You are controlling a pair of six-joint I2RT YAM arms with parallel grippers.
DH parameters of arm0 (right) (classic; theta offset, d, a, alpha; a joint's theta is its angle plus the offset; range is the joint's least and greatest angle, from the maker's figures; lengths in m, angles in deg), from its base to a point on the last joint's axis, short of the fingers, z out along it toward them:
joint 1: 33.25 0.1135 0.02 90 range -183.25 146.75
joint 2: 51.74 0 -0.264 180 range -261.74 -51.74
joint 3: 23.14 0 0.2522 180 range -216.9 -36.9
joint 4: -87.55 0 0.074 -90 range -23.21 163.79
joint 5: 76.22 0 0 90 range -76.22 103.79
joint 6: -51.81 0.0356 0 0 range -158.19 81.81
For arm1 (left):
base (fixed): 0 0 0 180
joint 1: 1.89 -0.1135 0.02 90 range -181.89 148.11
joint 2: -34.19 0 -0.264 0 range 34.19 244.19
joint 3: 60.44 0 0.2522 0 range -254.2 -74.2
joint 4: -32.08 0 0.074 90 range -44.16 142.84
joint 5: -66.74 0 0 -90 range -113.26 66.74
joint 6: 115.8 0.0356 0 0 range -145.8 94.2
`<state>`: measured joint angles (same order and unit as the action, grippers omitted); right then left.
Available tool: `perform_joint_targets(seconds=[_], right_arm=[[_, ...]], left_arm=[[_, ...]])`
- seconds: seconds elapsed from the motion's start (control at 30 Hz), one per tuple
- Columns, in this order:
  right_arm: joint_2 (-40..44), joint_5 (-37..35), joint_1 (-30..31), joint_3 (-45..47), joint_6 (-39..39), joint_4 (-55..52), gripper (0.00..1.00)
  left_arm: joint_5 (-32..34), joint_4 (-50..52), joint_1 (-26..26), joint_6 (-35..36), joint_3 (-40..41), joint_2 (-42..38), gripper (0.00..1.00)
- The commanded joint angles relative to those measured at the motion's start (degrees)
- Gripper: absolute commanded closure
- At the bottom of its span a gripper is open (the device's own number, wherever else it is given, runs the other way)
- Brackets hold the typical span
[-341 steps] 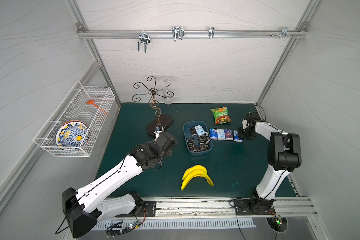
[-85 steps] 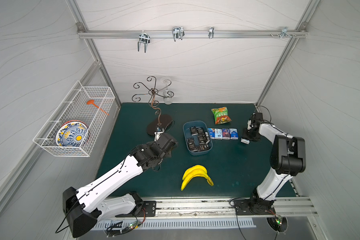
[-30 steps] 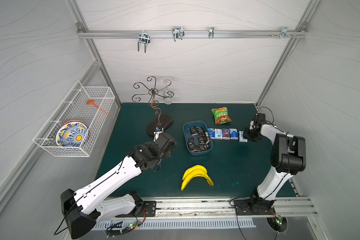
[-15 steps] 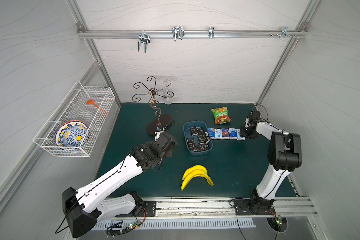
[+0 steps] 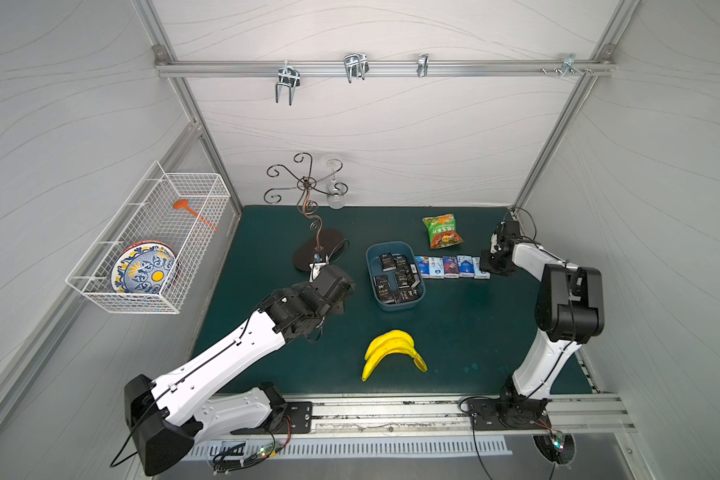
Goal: Take the pocket tissues out of the storage box
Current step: Move the pocket tissues to the center of the board.
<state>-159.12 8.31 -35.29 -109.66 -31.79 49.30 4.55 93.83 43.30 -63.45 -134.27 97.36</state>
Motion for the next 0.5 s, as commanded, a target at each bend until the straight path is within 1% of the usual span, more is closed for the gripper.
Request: perform_joint_targets(seconds=[0.0,0.2,0.3,0.4,0.47], right_arm=[[1.5,0.7,0.6,-0.9,0.0,-0.6,0.50],[2.4,0.9,0.8,-1.2,0.0,-0.9,0.50],[4.5,0.9,1.5,-1.0,-0.1,-1.1,0.50],[7.4,0.6,3.7,-1.6,-0.7,-2.1,0.49],[9.7,0.3,6.5,-2.3,-1.2,-3.4,0.49]], left_arm=[[0.4,-1.5,0.2,0.6,-2.3,0.3,0.59],[0.3,-1.5,0.2,0.6,-2.6,0.5,0.59],[0.5,-1.5,0.2,0.6,-2.7,0.5,0.59],[0.7,-1.6,0.2,0.6,-2.7,0.8,0.59],[0.9,-1.6,0.2,0.6,-2.8,1.2,0.59]])
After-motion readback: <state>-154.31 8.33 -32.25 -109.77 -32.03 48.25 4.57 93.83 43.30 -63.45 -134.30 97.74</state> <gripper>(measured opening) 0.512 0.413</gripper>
